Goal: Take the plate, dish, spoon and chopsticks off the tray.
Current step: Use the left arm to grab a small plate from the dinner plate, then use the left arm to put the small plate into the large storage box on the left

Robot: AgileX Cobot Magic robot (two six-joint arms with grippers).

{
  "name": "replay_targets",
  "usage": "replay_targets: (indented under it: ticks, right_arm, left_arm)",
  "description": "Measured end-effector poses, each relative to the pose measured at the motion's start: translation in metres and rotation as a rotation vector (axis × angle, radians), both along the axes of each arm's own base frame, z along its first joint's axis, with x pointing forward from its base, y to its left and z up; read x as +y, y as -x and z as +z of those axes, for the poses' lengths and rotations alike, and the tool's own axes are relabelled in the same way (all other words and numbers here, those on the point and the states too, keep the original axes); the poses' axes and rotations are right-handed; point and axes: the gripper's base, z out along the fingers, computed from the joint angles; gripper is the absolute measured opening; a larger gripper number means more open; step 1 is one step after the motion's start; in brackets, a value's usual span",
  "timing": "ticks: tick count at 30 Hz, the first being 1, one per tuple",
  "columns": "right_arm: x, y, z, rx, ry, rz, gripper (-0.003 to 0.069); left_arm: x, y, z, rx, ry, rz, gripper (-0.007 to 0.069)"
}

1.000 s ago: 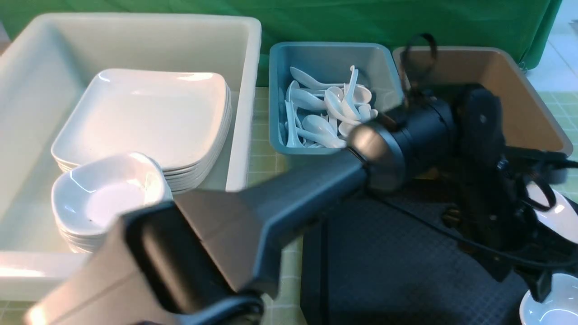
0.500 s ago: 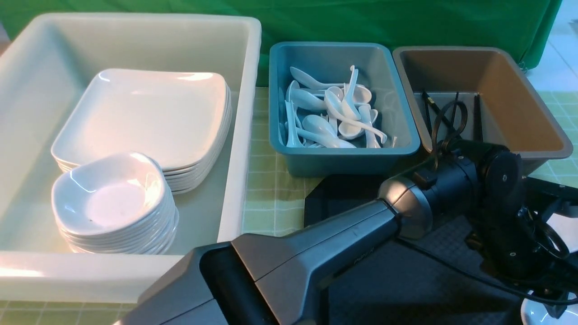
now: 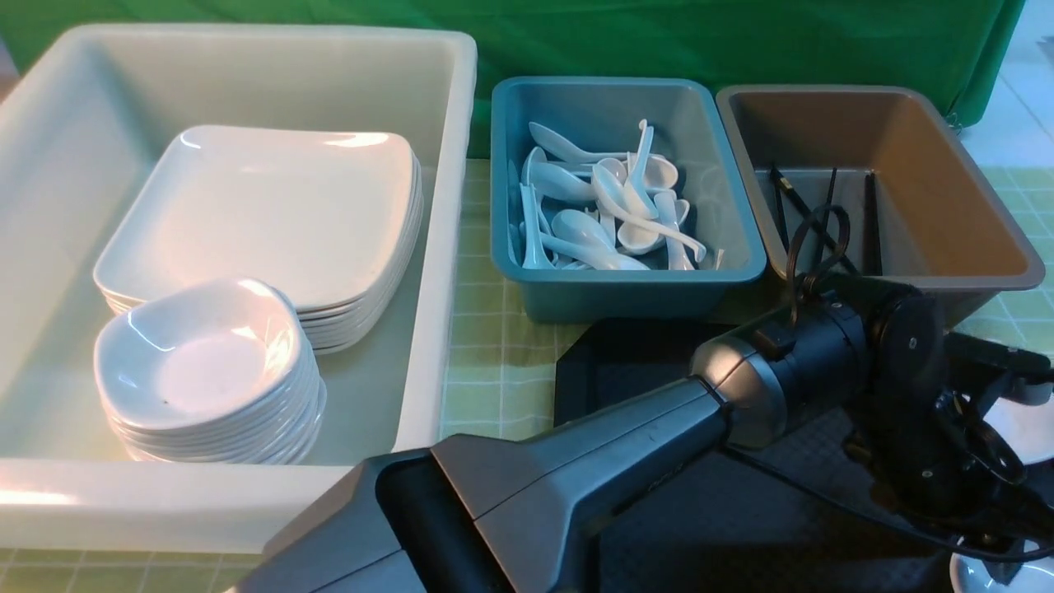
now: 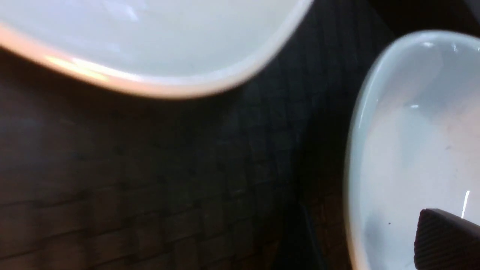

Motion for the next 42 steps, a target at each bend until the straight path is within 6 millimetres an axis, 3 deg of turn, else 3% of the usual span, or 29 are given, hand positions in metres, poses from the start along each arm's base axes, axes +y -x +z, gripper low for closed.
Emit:
replay_targets:
  ticks: [7,11,14,17,19,21,24,26,27,29,30,32,33,35,37,38,39,41,42]
  right_arm:
    - [0.000,0.000,0.000,0.000,0.001,0.000,0.0050]
    - [0.000,0.000,0.000,0.000,0.001,0.000,0.0053]
    - [0.000,0.000,0.000,0.000,0.001,0.000,0.0057]
    - [0.000,0.000,0.000,0.000,0.001,0.000,0.0062]
    - [0.000,0.000,0.000,-0.001,0.002,0.001,0.0066]
    - [0.000,0.000,0.000,-0.002,0.003,0.001,0.0069]
    - [0.000,0.000,0.000,-0.004,0.005,0.002,0.0070]
    - [0.000,0.000,0.001,-0.006,0.005,0.003,0.0071]
    - [0.000,0.000,0.001,-0.007,0.005,0.003,0.0071]
    - [0.000,0.000,0.001,-0.011,0.006,0.002,0.0072]
    - [0.000,0.000,0.001,-0.015,0.006,0.003,0.0074]
    - [0.000,-0.001,0.003,-0.030,0.007,0.003,0.0076]
    - [0.000,-0.001,0.003,-0.031,0.007,0.003,0.0077]
    - [0.000,-0.001,0.003,-0.038,0.007,0.004,0.0082]
    - [0.000,-0.001,0.003,-0.039,0.007,0.004,0.0085]
    - [0.000,-0.001,0.003,-0.039,0.008,0.003,0.0085]
    - [0.000,-0.001,0.004,-0.041,0.008,0.003,0.0087]
    - [0.000,-0.001,0.004,-0.046,0.008,0.004,0.0090]
    - [0.000,-0.001,0.004,-0.046,0.008,0.004,0.0092]
  left_arm:
    - [-0.004,0.003,-0.008,0.077,0.038,0.014,0.0310]
    - [-0.003,0.005,-0.013,0.127,0.011,0.045,0.0095]
    - [0.000,0.000,-0.012,0.146,0.010,0.072,0.0032]
    - [0.011,-0.010,-0.003,0.181,-0.014,0.084,0.0010]
    - [0.025,-0.024,0.014,0.162,-0.036,0.090,0.0004]
    - [0.044,-0.043,0.046,0.110,-0.019,0.123,0.0004]
    - [0.085,-0.075,0.123,-0.016,0.107,0.210,0.0004]
    - [0.126,-0.091,0.185,-0.110,0.211,0.285,0.0004]
    - [0.159,-0.097,0.226,-0.174,0.274,0.340,0.0004]
    - [0.211,-0.099,0.281,-0.258,0.355,0.432,0.0004]
    - [0.227,-0.098,0.296,-0.281,0.374,0.461,0.0004]
    - [0.285,-0.090,0.337,-0.336,0.406,0.567,0.0004]
    - [0.290,-0.087,0.343,-0.348,0.413,0.573,0.0004]
    - [0.328,-0.079,0.347,-0.317,0.352,0.654,0.0004]
    - [0.360,-0.063,0.337,-0.273,0.254,0.729,0.0004]
    - [0.360,-0.063,0.337,-0.273,0.253,0.728,0.0004]
    - [0.384,-0.055,0.311,-0.220,0.127,0.795,0.0004]
    - [0.417,-0.039,0.285,-0.184,-0.019,0.881,0.0004]
    - [0.421,-0.034,0.286,-0.188,-0.027,0.893,0.0004]
